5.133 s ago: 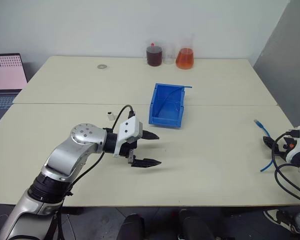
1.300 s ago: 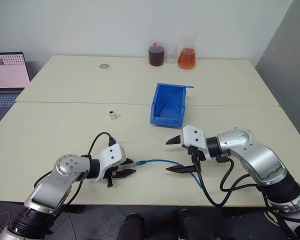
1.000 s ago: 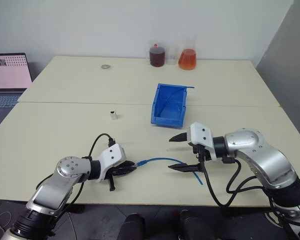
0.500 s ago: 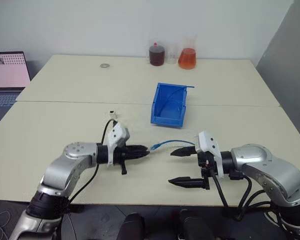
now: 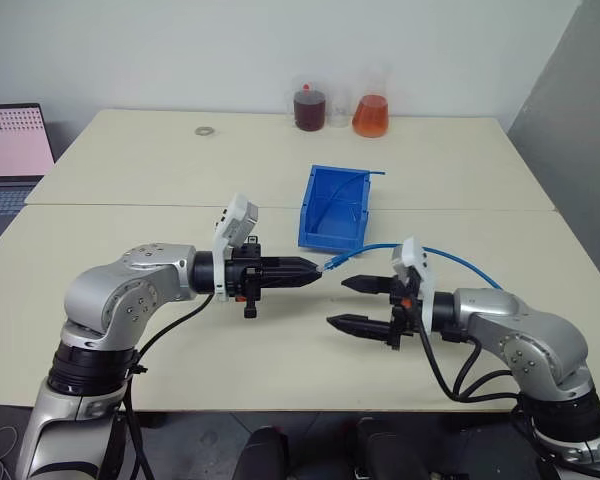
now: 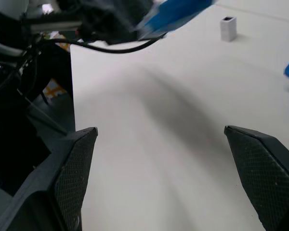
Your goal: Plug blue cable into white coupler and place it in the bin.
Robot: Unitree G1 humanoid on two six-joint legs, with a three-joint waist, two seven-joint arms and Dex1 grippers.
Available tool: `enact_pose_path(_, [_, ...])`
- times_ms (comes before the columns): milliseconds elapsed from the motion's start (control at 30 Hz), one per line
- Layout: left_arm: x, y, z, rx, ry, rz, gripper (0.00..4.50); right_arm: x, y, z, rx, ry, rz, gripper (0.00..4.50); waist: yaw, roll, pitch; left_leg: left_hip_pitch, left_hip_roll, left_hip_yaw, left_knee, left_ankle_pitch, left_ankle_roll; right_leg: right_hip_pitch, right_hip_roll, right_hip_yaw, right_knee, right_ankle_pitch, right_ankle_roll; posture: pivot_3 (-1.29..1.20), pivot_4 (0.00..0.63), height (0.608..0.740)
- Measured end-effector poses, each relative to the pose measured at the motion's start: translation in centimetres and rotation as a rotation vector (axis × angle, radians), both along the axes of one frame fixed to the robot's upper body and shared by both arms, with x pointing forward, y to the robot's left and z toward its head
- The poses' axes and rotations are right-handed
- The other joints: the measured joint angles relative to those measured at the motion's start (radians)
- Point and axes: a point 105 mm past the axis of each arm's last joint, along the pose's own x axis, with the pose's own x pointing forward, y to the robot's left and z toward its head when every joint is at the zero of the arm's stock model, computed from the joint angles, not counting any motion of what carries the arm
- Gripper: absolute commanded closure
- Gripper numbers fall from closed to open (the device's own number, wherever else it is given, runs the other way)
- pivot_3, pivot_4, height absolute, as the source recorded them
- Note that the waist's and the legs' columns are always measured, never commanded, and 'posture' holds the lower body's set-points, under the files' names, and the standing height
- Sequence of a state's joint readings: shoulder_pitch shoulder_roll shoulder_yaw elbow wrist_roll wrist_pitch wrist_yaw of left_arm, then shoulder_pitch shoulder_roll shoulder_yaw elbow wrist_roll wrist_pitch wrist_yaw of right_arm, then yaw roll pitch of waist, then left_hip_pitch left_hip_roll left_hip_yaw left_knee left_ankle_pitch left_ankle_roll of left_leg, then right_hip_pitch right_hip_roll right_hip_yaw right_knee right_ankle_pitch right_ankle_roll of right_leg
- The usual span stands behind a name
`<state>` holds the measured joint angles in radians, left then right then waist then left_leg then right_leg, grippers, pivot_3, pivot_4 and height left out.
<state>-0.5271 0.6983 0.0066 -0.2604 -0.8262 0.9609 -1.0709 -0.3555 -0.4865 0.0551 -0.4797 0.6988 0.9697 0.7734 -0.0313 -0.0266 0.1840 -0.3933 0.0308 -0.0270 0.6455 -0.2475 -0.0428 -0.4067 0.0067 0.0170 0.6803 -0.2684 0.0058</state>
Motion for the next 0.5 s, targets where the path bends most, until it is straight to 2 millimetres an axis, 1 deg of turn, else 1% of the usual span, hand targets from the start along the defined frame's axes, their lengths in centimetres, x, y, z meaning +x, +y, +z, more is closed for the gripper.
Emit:
enact_pose_path(133, [-0.7,0.5,0.0,0.018,0.02,-0.032,4.27,0.1,0.0,1.2,0.061,0.027,0.015,0.0,-0.001,0.0,0.0,0.0,0.0,0.0,0.0,0.0,0.0,0.0,0.0,0.0,0.0,0.0,0.0,0.0,0.15,0.74])
enact_pose_path(267, [-1.0,0.8,-0.4,0.017,0.039,-0.045,4.27,-0.2,0.6,2.4,0.118,0.038,0.059,0.0,0.0,0.0,0.0,0.0,0.0,0.0,0.0,0.0,0.0,0.0,0.0,0.0,0.0,0.0,0.0,0.0,0.15,0.74])
enact_pose_path(433, [-1.1,1.0,-0.6,0.015,0.025,-0.052,4.27,-0.7,1.0,3.2,0.143,0.059,0.107,0.0,0.0,0.0,0.0,0.0,0.0,0.0,0.0,0.0,0.0,0.0,0.0,0.0,0.0,0.0,0.0,0.0,0.15,0.74])
enact_pose_path(500, [-1.1,1.1,-0.5,0.014,0.019,-0.052,4.27,-0.7,1.0,3.2,0.136,0.06,0.108,0.0,0.0,0.0,0.0,-0.001,0.0,0.0,0.0,0.0,0.0,-0.001,0.0,0.0,0.0,0.0,0.0,0.0,0.15,0.74])
